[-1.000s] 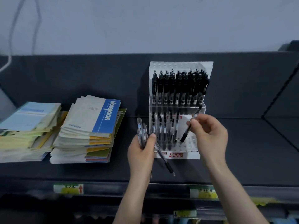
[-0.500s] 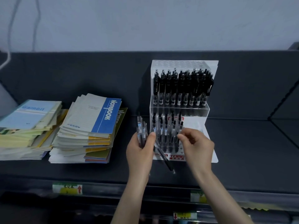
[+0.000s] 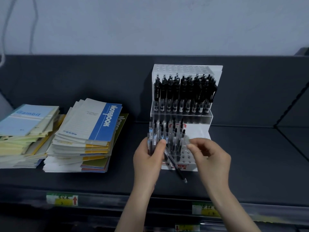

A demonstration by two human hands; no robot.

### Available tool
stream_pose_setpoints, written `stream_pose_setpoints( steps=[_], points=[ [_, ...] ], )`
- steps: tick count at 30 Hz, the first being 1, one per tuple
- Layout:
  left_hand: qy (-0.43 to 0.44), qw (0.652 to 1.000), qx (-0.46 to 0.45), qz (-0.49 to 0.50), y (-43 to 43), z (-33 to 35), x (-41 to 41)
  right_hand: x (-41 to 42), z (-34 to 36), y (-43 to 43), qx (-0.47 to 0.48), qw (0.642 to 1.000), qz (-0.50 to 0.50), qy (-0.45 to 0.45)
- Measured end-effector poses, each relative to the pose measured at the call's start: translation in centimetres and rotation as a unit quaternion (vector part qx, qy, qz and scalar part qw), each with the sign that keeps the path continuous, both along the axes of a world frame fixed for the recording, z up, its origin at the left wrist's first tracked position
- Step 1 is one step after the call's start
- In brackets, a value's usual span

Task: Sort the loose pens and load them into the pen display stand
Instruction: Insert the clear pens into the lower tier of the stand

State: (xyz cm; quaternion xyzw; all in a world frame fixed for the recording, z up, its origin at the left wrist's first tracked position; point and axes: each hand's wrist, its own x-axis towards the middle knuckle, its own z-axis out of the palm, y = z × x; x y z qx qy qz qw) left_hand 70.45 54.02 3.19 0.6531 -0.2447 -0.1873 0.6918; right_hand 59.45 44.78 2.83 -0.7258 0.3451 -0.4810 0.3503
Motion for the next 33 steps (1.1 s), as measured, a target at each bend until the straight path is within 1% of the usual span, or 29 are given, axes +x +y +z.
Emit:
stream_pose_setpoints(
  steps=[3,5,11,14,16,18,20,23,27,33],
  points=[
    [-0.003,1.000,-0.011,-0.017,-0.7,0.3,-0.7,0.0,0.3,0.5,-0.062,0.994,0.051,0.069],
    [-0.006,0.999,-0.015,-0.028,-1.1,0.4,-1.0,0.0,0.2,0.5,-0.089,0.990,0.057,0.099],
    [-0.015,0.999,-0.016,-0.034,-1.6,0.2,-1.3,-0.5,0.6,0.2,-0.101,0.983,0.090,0.127],
    [-0.025,0.999,-0.021,-0.042,-1.5,0.3,-1.4,-0.7,1.3,-0.3,-0.096,0.982,0.088,0.136],
    [-0.025,0.999,-0.026,-0.035,-1.3,0.5,-1.3,-1.1,2.4,-1.0,-0.088,0.988,0.066,0.105],
    [-0.015,0.999,-0.029,-0.028,-1.0,0.6,-1.0,-1.5,3.7,-1.9,-0.053,0.998,0.029,0.026],
    [-0.001,0.999,-0.029,-0.027,-0.7,0.8,-0.9,-1.1,4.6,-2.8,-0.013,0.999,-0.002,-0.039],
    [0.030,0.999,-0.030,-0.031,-0.6,1.2,-1.1,0.3,4.7,-3.5,0.011,0.997,-0.017,-0.077],
    [0.036,0.999,-0.027,-0.029,-0.4,1.3,-1.2,2.0,3.6,-3.9,0.026,0.997,-0.013,-0.076],
    [0.038,0.998,-0.021,-0.033,0.1,1.3,-1.0,3.1,1.9,-4.6,0.011,0.999,-0.026,0.016]
  ],
)
